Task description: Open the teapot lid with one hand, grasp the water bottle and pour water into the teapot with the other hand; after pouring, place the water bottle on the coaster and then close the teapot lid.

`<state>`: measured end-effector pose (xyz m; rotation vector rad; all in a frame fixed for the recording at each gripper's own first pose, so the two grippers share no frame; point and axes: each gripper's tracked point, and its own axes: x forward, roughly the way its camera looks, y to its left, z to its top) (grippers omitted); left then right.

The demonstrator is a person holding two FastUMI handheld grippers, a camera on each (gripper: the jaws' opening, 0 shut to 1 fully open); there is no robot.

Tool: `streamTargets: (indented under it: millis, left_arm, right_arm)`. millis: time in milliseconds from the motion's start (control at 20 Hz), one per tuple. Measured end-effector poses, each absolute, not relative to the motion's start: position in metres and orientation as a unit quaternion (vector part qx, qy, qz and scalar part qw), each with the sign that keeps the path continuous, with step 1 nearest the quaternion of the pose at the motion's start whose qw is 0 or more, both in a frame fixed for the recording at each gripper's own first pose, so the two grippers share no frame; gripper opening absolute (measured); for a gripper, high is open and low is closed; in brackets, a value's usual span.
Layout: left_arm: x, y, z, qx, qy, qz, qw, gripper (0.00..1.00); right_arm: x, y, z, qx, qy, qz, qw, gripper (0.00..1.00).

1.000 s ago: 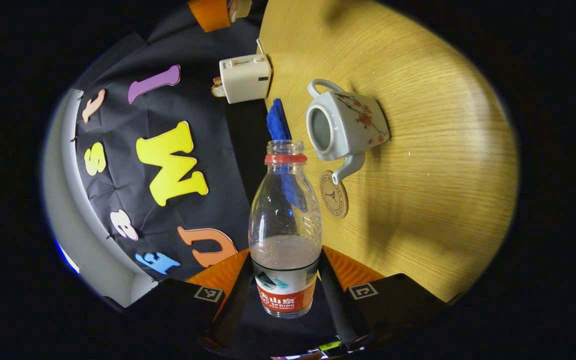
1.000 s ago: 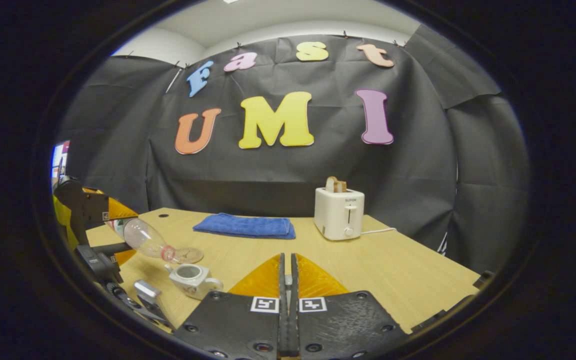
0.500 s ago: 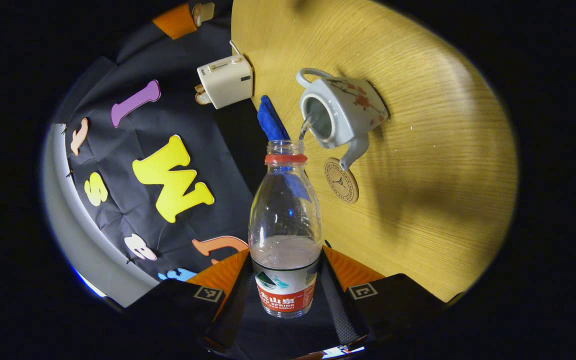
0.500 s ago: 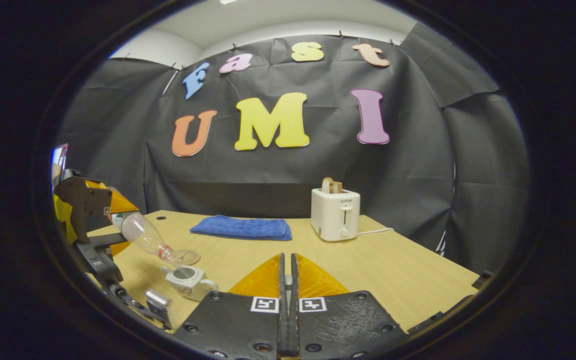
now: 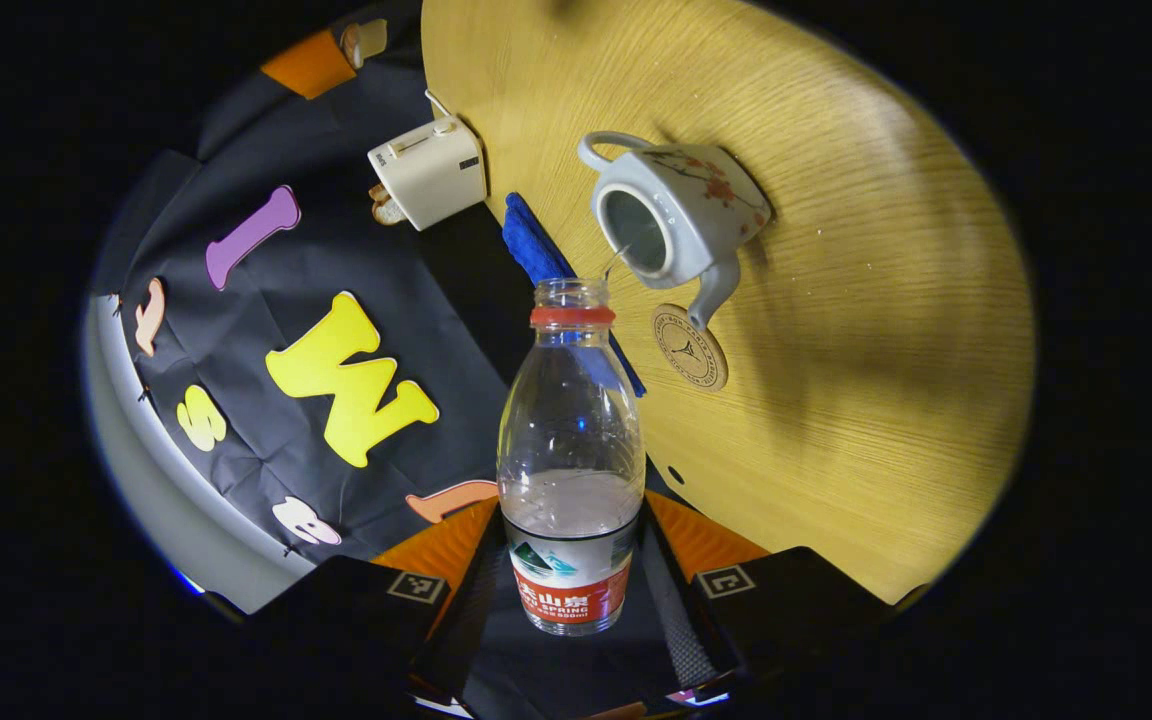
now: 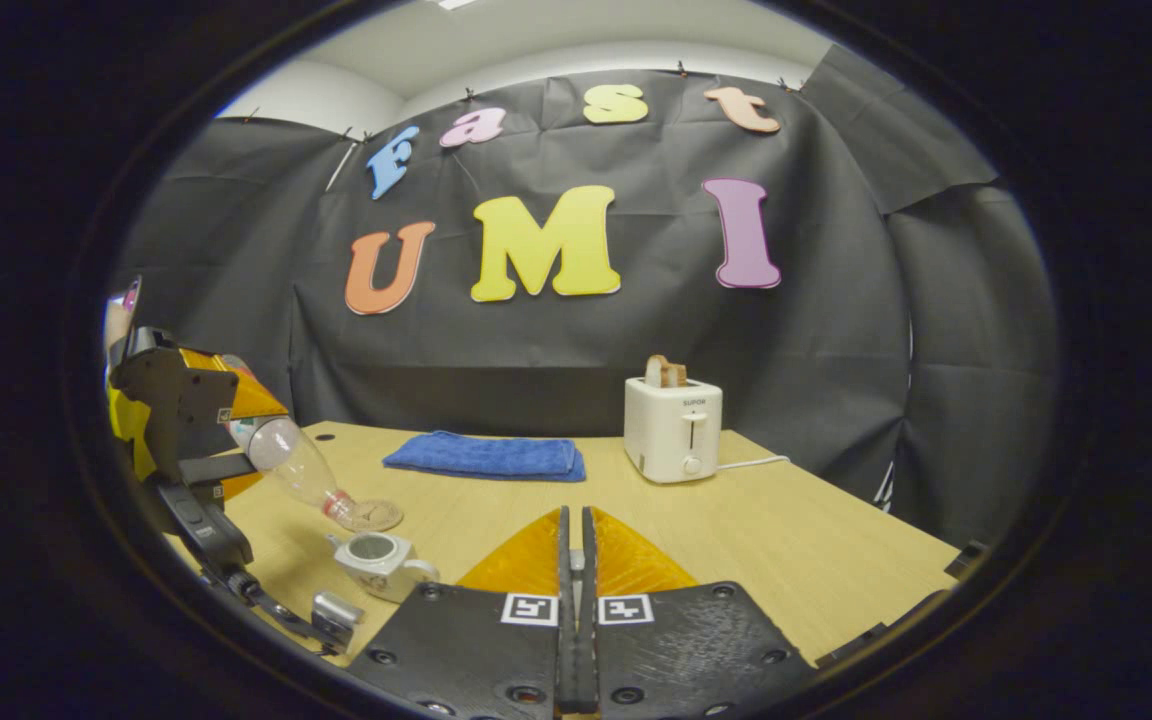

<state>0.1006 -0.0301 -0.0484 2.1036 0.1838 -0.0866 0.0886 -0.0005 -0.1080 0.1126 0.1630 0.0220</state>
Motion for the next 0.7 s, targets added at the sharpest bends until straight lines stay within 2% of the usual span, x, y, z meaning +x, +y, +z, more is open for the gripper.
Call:
streamTargets:
  millis: [50,100,700]
  left_arm:
    - [0.100,-0.031,-0.047,0.870,0.076,-0.036,0.486,0.80]
    - [0.101,-0.033,-0.046,0.873,0.075,-0.037,0.481,0.76]
    - [0.104,-0.049,-0.042,0.895,0.080,-0.037,0.438,0.76]
  right_arm:
    - [0.089,-0.001,-0.108,0.056,0.081,0.011,0.995,0.00]
    - [0.090,-0.002,-0.108,0.056,0.081,0.010,0.995,0.00]
    - [0.094,-0.004,-0.117,0.073,0.093,0.017,0.993,0.00]
